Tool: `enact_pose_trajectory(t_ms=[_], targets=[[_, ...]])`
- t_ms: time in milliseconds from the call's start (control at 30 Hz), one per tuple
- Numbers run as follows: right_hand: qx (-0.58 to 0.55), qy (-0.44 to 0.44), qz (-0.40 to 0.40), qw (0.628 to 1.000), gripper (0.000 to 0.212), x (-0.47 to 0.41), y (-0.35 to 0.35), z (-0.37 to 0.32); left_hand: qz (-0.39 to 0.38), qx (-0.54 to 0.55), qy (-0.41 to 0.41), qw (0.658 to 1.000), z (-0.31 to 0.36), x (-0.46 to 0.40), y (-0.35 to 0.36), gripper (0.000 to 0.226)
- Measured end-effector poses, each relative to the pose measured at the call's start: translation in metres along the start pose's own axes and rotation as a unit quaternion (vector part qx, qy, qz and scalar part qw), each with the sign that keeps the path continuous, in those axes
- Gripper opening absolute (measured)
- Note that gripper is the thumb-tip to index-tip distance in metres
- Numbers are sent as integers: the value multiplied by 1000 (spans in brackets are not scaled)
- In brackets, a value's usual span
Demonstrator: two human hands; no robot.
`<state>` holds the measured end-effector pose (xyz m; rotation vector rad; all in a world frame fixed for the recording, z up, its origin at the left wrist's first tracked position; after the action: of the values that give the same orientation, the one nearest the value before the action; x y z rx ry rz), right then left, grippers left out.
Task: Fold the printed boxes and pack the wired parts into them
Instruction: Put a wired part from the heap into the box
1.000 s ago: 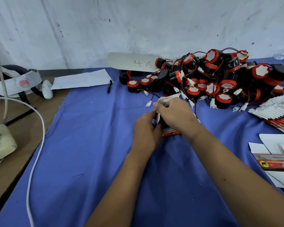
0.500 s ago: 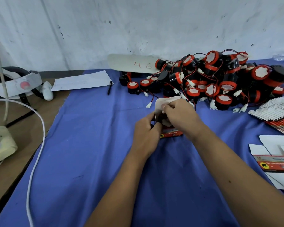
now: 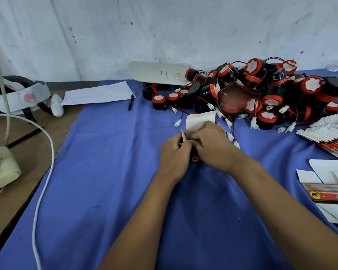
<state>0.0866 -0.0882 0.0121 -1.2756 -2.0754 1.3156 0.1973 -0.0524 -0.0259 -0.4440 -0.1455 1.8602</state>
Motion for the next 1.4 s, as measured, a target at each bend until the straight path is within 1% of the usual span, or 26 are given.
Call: enact_pose_trajectory(t_ms=[100,133,300,433,500,567,700,800,900,1067,1200,1267,1333,1400], targets=[[-106,-15,101,989,14,7,-6,4,-5,13,-8,1000,0,1,0,22],[-122,-16,124,985,9,9,-7,4,-4,12,-10,1000,0,1,0,22],[-77,-33,160,983,10,7,-4,6,0,9,-13,1000,0,-1,0,32],[-98,-63,197,974,9,11,-4,3,1,-4,-19,1000,-2,-1,0,28],[-104,-75,192,973,9,13,-1,2,-1,1,-15,1000,-1,0,1,26],[-110,-78,182,974,9,13,-3,3,-2,3,-9,1000,0,1,1,28],[-97,-101,119,983,17,12,-7,0,-2,1,8,1000,5,2,0,31],[-94,-109,116,983,18,12,-11,-4,-1,-10,11,1000,5,2,-1,34],[-58,-106,113,986,20,12,-10,-7,-9,-13,-1,1000,1,0,0,37],[-17,-125,39,991,18,9,-10,-2,-15,-10,0,1000,0,0,0,31],[9,-133,34,991,26,13,-10,2,-7,-18,9,1000,1,1,-1,31],[57,-134,18,989,32,15,-8,3,-8,-11,9,1000,1,1,0,31],[99,-122,6,988,34,15,-8,5,-10,-10,12,1000,2,1,-1,45],[127,-113,7,985,32,15,-10,6,-15,-4,17,1000,1,0,-1,50]])
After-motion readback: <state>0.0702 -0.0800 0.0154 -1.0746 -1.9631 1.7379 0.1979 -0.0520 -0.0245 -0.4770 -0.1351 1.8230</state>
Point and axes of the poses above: each hand's wrist, its own x-axis away from the middle knuckle, its own y-axis out of the palm, z = x × y, the point moved 4 cm from there along -x, towards the middle knuckle, and after that the axes turned 9 degrees about -x, right-handed, at the moved point
